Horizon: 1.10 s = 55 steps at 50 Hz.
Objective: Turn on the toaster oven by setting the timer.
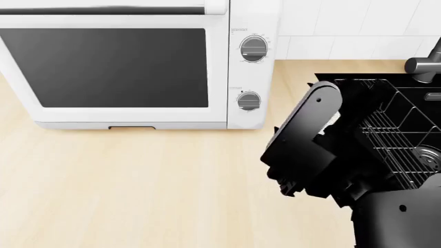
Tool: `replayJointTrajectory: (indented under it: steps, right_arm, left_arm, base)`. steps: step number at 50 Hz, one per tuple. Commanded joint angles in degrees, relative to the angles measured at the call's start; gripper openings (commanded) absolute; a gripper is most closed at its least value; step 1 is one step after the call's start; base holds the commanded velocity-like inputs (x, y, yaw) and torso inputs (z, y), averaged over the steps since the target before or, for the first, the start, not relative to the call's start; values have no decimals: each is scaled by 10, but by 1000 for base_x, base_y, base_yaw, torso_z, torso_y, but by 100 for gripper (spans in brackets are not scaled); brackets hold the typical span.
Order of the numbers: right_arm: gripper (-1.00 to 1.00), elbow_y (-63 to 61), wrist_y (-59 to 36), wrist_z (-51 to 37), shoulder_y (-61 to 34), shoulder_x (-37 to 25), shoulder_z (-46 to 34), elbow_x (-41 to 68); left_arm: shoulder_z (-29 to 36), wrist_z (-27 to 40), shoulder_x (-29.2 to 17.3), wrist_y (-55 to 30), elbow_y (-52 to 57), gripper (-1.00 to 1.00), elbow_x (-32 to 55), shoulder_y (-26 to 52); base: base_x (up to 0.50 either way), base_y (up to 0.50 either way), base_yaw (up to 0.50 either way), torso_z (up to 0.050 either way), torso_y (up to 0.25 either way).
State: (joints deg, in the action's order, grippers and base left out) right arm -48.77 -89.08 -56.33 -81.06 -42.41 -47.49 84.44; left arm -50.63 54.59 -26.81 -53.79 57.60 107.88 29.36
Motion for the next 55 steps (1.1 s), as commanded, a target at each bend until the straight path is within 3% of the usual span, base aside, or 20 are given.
replayJointTrajectory:
  steps: [1, 7, 20, 33, 44, 47, 55]
  right_arm:
    - [100, 35, 9, -61, -80, 12, -111, 71]
    - [100, 38, 12, -76, -107, 37, -140, 91]
    - [100, 34, 13, -26, -142, 69, -223, -19]
    - [100, 65, 22, -33, -145, 98, -278, -39]
    - [100, 90, 39, -43, -142, 112, -296, -31]
    - [100, 104, 71, -43, -149, 97, -260, 5]
    - [100, 104, 75, -46, -153, 96, -264, 8]
  left_arm:
    - [-9, -12, 1, -3, 2, 100, 0, 1]
    - [-1, -21, 10, -12, -2, 100, -15, 10]
    - [-24, -17, 1, 0, 3, 100, 13, -2]
    - [-36, -20, 6, -1, 2, 100, 20, -8]
    - [-39, -33, 18, -8, -1, 100, 9, -7]
    - [-41, -37, 20, -11, -2, 100, 7, -7]
    - [-42, -37, 21, -14, -3, 100, 8, -6]
  base:
    - [0, 0, 0, 0, 0]
    - [0, 0, 0, 0, 0]
    - [0, 0, 0, 0, 0]
    - [0, 0, 0, 0, 0]
    - [0, 0, 0, 0, 0]
    - [0, 0, 0, 0, 0]
    - [0, 0, 0, 0, 0]
